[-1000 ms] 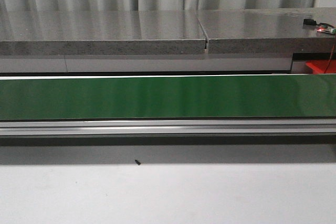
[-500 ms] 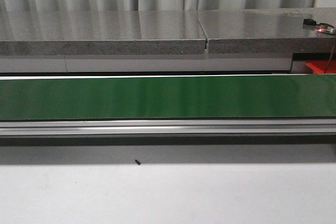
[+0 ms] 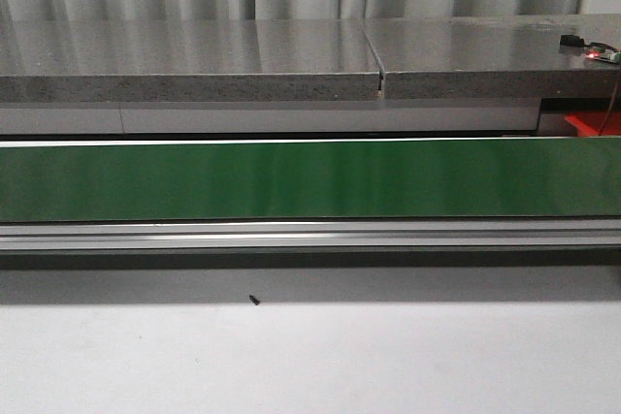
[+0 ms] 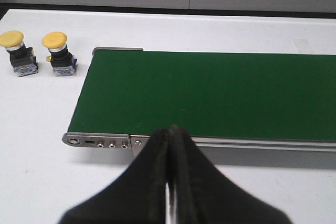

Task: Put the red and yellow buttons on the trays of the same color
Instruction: 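Move the right gripper back over the belt end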

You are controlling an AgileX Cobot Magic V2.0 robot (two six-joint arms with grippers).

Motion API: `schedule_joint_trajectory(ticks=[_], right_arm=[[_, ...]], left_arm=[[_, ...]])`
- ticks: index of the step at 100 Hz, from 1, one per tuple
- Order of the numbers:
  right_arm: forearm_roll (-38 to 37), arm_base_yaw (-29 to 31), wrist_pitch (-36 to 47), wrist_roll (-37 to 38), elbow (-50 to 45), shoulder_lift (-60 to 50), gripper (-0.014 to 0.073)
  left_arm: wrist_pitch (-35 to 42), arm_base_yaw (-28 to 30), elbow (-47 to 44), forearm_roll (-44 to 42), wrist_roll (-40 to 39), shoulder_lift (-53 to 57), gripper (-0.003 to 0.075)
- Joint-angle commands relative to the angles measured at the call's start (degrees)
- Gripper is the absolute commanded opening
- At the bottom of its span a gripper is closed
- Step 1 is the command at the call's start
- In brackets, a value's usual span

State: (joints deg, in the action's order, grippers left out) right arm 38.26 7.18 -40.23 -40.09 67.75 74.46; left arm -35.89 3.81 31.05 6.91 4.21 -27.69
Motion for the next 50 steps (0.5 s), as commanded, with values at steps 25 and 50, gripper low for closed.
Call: schedule_joint_trajectory(ticks=[25,50], right_arm=[[-15.6,-0.4,3.6,10.8,-8.5,-13.1,0.0526],[-21.7,-0.4,8.2,17.7,-18.8,-23.6,0.0514]], left_arm=[[3.7,-0.5,1.7,0.8,-0.1,-0.3,-0.0020],[3.7,-0.5,1.7,0.8,-0.1,-0.3,-0.0020]])
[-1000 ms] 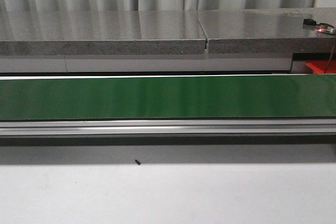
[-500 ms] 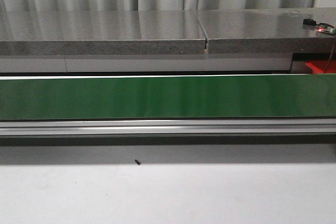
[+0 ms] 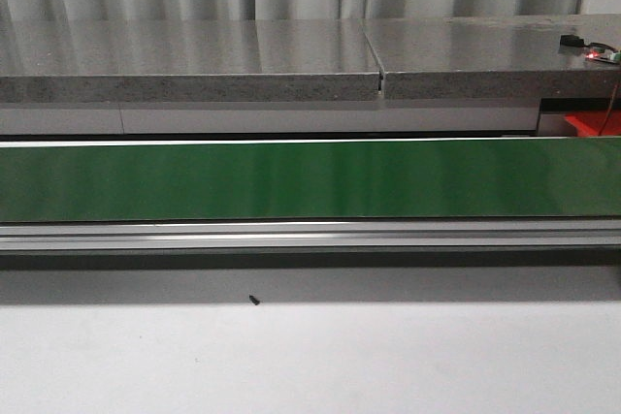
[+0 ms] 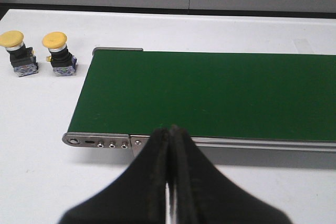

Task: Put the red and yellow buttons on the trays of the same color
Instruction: 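Move the right gripper back over the belt end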

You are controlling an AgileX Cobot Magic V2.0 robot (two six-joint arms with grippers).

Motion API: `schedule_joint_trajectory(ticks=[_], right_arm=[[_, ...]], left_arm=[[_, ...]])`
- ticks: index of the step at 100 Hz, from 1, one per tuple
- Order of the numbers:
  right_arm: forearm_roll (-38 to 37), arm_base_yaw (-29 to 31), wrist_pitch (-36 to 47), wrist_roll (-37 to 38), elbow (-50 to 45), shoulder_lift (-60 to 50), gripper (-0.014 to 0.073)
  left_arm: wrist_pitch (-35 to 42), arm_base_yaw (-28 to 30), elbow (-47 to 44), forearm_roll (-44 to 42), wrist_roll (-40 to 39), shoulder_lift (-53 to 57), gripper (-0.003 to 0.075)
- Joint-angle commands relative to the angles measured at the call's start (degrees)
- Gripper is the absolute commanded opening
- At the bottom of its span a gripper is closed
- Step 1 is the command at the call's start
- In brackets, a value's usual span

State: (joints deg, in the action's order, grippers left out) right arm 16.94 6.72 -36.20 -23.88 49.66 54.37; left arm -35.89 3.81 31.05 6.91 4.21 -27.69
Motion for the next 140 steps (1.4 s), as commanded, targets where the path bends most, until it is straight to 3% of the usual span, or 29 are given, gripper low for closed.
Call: schedule_joint_trajectory(ticks=[1,16,44,89,100,118,122,129,140], right_arm=[[-0.3,0.0,3.9,1.5,-0.9,-3.8,0.0507],[-0.2,0.0,2.9,1.9,-4.4,-7.5,0.0374],[-0.2,0.0,1.7,1.9,-5.2,-9.0,-0.0075],[-0.2,0.0,1.8,1.9,-5.2,-8.9,-0.0069],[-0.2,0.0,1.8,1.9,-5.2,-8.9,-0.0069],[-0.2,0.0,1.8,1.9,-5.2,-8.9,-0.0069],[-0.2,0.0,1.8,1.9,-5.2,-8.9,-0.0069],[-0.2,0.0,1.8,1.9,-5.2,-8.9,-0.0069],[-0.2,0.0,1.8,1.9,-5.2,-8.9,-0.0069]], left_arm=[[3.7,-0.5,1.7,0.8,-0.1,-0.3,-0.0020],[4.1,-0.5,1.7,0.8,-0.1,-0.3,-0.0020],[4.7,-0.5,1.7,0.8,-0.1,-0.3,-0.0020],[4.7,-0.5,1.7,0.8,-0.1,-0.3,-0.0008],[4.7,-0.5,1.7,0.8,-0.1,-0.3,0.0127],[4.6,-0.5,1.7,0.8,-0.1,-0.3,0.0563],[5.0,-0.5,1.7,0.8,-0.1,-0.3,0.0615],[5.0,-0.5,1.7,0.8,-0.1,-0.3,0.0657],[5.0,-0.5,2.2,1.0,-0.9,-0.5,0.0652]])
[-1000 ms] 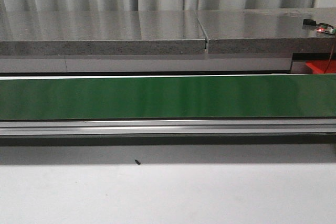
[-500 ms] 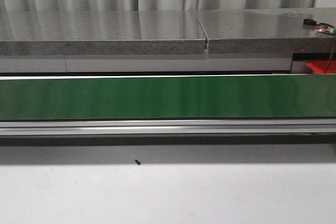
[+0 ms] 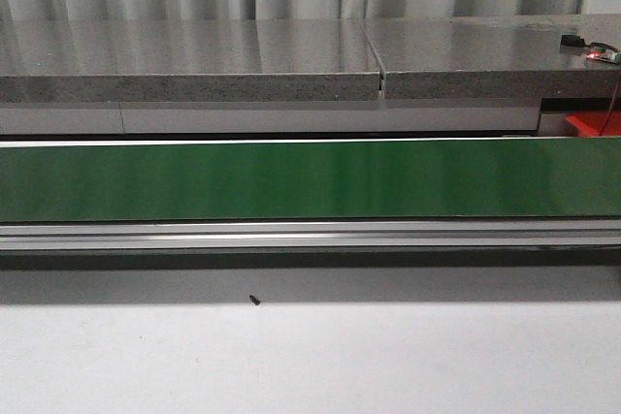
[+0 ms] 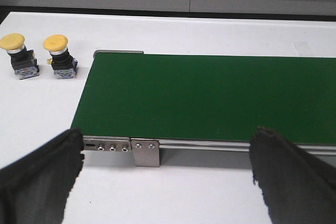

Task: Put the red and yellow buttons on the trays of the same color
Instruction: 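Move the right gripper back over the belt end, then move the left gripper over a yellow-capped button beside the belt and lower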

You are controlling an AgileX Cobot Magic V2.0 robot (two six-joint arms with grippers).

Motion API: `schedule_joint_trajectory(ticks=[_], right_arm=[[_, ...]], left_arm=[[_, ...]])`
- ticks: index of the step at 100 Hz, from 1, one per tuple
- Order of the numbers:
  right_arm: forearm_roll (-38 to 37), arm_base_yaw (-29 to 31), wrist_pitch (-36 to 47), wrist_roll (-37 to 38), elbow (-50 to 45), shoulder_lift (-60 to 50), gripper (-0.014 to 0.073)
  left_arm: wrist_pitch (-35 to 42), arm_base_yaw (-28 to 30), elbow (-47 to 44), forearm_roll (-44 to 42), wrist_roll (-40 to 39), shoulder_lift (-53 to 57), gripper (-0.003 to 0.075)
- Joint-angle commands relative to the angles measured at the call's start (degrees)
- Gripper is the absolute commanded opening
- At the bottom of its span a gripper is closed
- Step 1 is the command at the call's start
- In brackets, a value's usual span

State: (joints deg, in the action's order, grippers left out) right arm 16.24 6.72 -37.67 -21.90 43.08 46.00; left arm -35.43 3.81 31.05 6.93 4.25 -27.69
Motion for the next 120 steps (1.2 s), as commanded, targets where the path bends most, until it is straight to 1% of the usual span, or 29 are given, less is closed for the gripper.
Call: schedule_joint_trajectory(ticks=[1,11,24,46,60,73,94,105,120], right_arm=[[0.5,0.0,3.2,-0.1,1.4,-0.6,-0.0069],[0.5,0.0,3.2,-0.1,1.4,-0.6,-0.0069],[0.5,0.0,3.2,-0.1,1.4,-0.6,-0.0069],[0.5,0.0,3.2,-0.1,1.4,-0.6,-0.0069],[0.5,0.0,3.2,-0.1,1.4,-0.6,-0.0069],[0.5,0.0,3.2,-0.1,1.4,-0.6,-0.0069],[0.5,0.0,3.2,-0.1,1.4,-0.6,-0.0069],[0.5,0.0,3.2,-0.1,1.4,-0.6,-0.0069],[0.5,0.0,3.2,-0.1,1.4,-0.6,-0.0069]], left_arm=[[4.6,-0.5,2.2,1.0,-1.2,-0.5,0.0652],[3.3,0.2,5.2,-1.3,-5.6,-2.6,0.0652],[0.0,3.0,13.6,-6.9,-10.9,-9.3,0.0652],[-3.3,11.1,29.0,-7.6,-11.7,-24.5,0.0652],[-3.7,14.0,37.5,-7.6,-11.7,-35.3,0.0652],[-6.0,15.0,44.5,-7.6,-11.7,-44.9,0.0652],[-10.6,15.0,54.9,-7.6,-11.7,-60.3,0.0652],[-13.6,15.0,59.6,-6.1,-11.7,-66.9,0.0652],[-15.2,15.0,64.2,-5.0,-11.7,-72.9,0.0652]])
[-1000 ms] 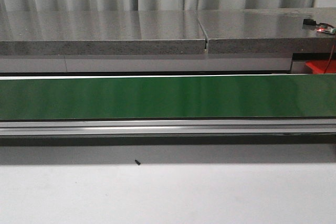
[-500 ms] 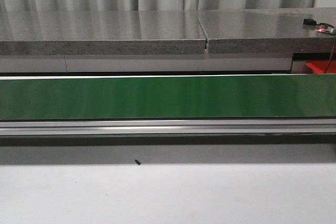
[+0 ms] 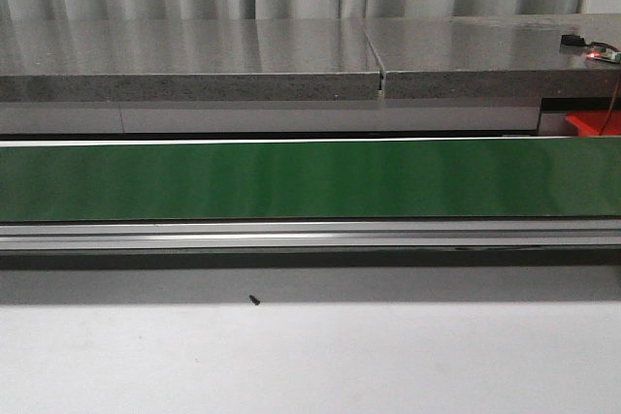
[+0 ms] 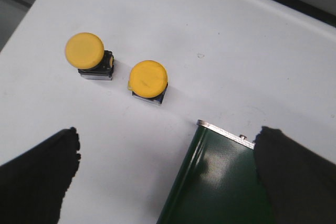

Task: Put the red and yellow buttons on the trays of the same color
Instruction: 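Move the left gripper over a yellow-capped button beside the belt and lower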

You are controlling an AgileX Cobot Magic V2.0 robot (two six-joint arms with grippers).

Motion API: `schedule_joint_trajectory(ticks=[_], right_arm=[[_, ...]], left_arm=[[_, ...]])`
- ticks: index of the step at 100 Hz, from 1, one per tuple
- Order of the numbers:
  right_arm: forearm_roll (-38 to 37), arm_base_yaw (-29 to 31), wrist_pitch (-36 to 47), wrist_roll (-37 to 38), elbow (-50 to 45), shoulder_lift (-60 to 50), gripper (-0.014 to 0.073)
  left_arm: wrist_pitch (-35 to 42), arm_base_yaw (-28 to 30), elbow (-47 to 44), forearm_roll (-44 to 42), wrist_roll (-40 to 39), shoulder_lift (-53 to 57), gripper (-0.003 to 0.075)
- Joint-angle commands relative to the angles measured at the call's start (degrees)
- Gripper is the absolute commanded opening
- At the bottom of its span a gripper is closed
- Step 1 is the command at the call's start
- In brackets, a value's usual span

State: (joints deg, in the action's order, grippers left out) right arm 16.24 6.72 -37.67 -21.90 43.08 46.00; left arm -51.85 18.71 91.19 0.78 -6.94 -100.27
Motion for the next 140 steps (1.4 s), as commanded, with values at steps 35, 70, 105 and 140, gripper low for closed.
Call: schedule_joint_trajectory(ticks=[35,70,105,140], right_arm=[[0.5,0.0,3.2,-0.1,1.4,-0.6,-0.0069],[0.5,0.0,3.2,-0.1,1.4,-0.6,-0.0069],[0.5,0.0,3.1,-0.1,1.4,-0.6,-0.0069],[0.5,0.0,3.1,-0.1,1.4,-0.6,-0.0069]], left_arm=[[-1.1,2.2,10.7,4.9,-1.0,-8.2,0.0652],[-1.4,5.4,11.6,5.2,-1.0,-11.1,0.0652],[0.8,5.3,11.6,6.4,-0.7,-14.5,0.0652],[1.6,5.3,11.8,9.2,-0.5,-17.8,0.0652]])
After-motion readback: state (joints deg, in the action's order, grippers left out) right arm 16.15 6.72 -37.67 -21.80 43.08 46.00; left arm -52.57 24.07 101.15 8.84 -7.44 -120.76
